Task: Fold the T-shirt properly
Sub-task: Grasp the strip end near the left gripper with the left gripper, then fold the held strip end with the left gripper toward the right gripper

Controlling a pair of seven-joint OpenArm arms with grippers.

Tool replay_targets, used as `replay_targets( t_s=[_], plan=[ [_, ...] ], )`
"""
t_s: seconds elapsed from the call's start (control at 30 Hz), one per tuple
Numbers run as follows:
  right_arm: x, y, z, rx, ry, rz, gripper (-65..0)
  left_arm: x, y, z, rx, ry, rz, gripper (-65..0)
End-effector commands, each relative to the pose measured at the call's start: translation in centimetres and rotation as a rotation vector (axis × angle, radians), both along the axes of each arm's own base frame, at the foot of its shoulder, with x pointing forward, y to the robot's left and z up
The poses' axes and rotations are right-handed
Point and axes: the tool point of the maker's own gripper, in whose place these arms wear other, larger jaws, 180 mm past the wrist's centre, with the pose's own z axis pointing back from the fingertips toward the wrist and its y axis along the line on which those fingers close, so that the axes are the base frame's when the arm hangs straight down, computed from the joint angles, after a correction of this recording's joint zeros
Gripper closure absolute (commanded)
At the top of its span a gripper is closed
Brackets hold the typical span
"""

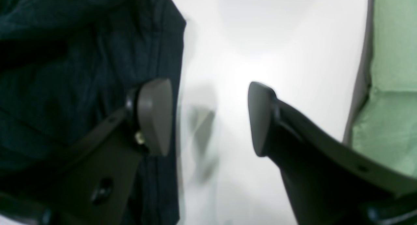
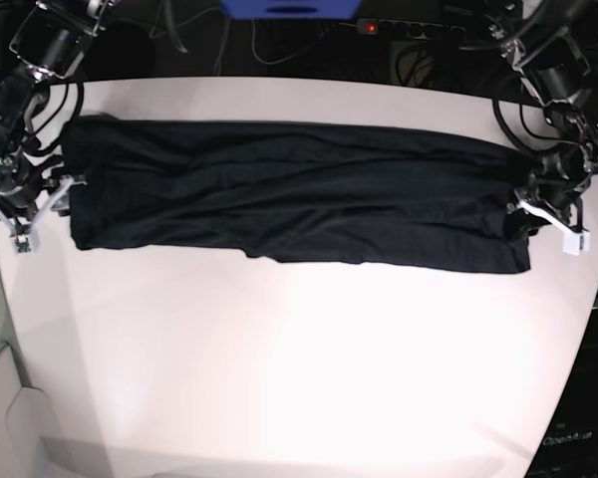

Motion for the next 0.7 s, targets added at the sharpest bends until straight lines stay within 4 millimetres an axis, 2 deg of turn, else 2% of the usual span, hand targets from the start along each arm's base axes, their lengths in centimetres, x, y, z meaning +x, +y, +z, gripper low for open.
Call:
replay_targets(
  t_s=[0.0,0.03,0.07,0.1,0.27,0.43,0.53,0.6,0.67],
  plan=[
    [1.2,-0.7,1.7,-0.019,-0.054,0.000,-37.6,-5.1,-1.6,-5.0,0.030,0.296,-0.088,-15.2],
    [1.2,-0.7,1.7,-0.019,-0.054,0.000,-37.6,-5.1,-1.6,-5.0,0.030,0.296,-0.088,-10.4],
    [1.2,-0.6,1.7,-0.018,-0.054,0.000,-37.6,-5.1,-1.7,-5.0,0.030,0.297,-0.089,-2.8],
    [1.2,-0.6,1.7,-0.018,-0.054,0.000,-37.6,-5.1,-1.7,-5.0,0.030,0.300,-0.091,0.0],
    [1.2,-0.6,1.6,-0.016,-0.054,0.000,-37.6,-3.6,-1.4,-3.9,0.043,0.269,-0.092,0.0],
    [1.4,0.0,1.5,-0.016,-0.050,0.020,-37.6,-1.9,-0.5,-0.8,0.128,0.215,-0.112,0.0],
    [1.4,0.0,1.5,-0.016,-0.047,0.019,-37.6,-0.6,-2.2,1.4,0.188,0.185,-0.168,0.0],
    [1.4,0.0,1.5,-0.015,-0.047,0.019,-37.6,0.4,-3.2,3.5,0.246,0.143,-0.204,0.0],
    [1.4,0.0,1.5,-0.015,-0.047,0.019,-37.6,0.7,-4.5,5.1,0.286,0.108,-0.230,0.0]
  ],
)
